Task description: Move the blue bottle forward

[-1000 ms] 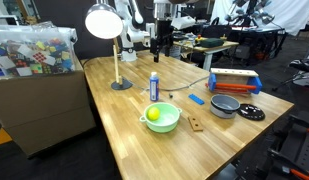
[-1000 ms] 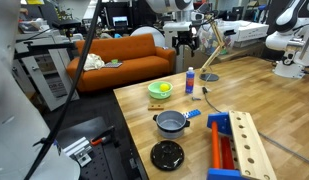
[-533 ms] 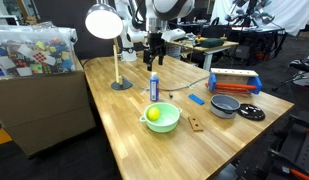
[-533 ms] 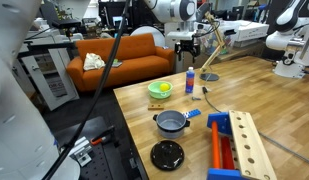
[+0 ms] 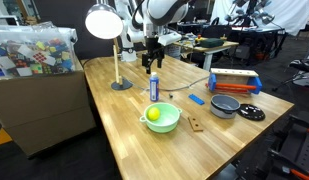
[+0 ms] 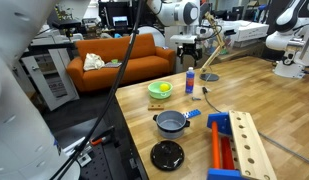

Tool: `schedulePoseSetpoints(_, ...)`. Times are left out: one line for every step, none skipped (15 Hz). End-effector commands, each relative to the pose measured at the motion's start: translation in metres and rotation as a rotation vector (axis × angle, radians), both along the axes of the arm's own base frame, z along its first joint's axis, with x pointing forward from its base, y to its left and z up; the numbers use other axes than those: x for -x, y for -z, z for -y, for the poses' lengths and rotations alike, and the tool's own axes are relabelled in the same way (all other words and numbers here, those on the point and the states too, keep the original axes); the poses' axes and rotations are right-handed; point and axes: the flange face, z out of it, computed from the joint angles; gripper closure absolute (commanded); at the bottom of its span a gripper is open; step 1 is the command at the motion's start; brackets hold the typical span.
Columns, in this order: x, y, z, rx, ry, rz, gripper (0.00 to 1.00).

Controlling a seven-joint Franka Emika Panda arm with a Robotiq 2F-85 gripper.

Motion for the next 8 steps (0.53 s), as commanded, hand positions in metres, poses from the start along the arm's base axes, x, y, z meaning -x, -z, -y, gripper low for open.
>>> schedulePoseSetpoints(0.000, -0.001, -0.001, 0.001, 0.000, -0.002, 0.00)
schedulePoseSetpoints(0.000, -0.001, -0.001, 0.002, 0.000, -0.003, 0.00)
schedulePoseSetpoints(0.000, -0.001, -0.001, 0.002, 0.000, -0.004, 0.00)
schedulePoseSetpoints(0.000, -0.001, 0.000, 0.003, 0.000, -0.004, 0.00)
schedulePoseSetpoints(-0.003, 0.000, 0.003, 0.005, 0.015, 0.018, 0.00)
schedulePoseSetpoints(-0.005, 0.004, 0.007, 0.012, 0.028, 0.019, 0.00)
schedulePoseSetpoints(-0.007, 0.009, 0.012, 0.021, 0.033, 0.015, 0.00)
schedulePoseSetpoints(-0.009, 0.014, 0.016, 0.033, 0.039, 0.014, 0.00)
